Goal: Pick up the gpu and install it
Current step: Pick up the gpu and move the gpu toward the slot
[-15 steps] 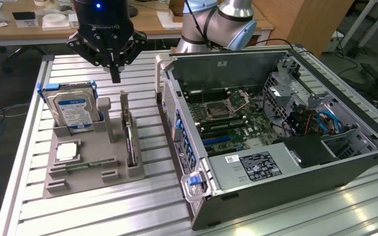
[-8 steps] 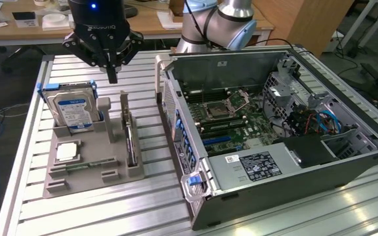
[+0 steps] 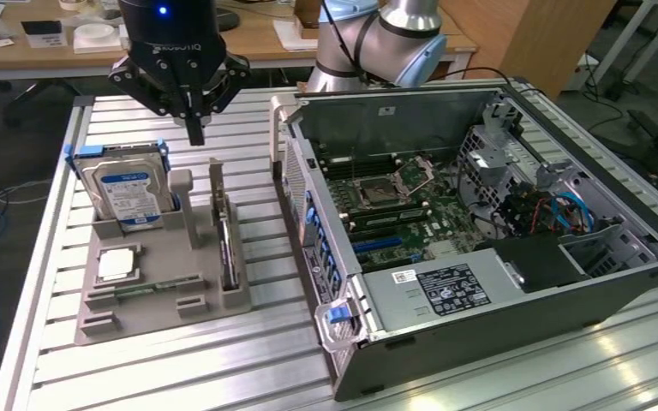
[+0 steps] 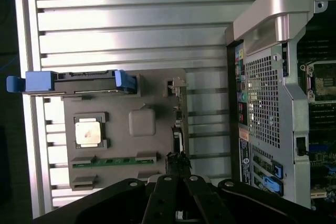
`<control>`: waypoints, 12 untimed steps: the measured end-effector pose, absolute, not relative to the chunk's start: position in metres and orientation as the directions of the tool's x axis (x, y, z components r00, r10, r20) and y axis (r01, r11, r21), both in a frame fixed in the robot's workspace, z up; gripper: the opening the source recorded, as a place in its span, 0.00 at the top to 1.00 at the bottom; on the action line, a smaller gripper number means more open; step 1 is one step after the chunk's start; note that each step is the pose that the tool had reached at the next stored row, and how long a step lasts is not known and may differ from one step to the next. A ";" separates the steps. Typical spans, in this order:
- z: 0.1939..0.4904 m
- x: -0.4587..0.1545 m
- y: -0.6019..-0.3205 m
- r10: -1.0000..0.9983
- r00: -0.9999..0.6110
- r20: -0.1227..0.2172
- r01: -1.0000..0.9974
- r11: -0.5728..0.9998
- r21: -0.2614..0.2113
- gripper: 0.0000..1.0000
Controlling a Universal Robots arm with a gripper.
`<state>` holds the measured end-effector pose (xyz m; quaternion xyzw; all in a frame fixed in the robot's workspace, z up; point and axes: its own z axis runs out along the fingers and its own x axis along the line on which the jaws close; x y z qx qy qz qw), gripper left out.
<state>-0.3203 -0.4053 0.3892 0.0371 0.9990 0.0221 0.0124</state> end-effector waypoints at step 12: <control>0.389 -0.320 -0.405 0.074 -0.997 -0.023 0.073 0.996 0.045 0.65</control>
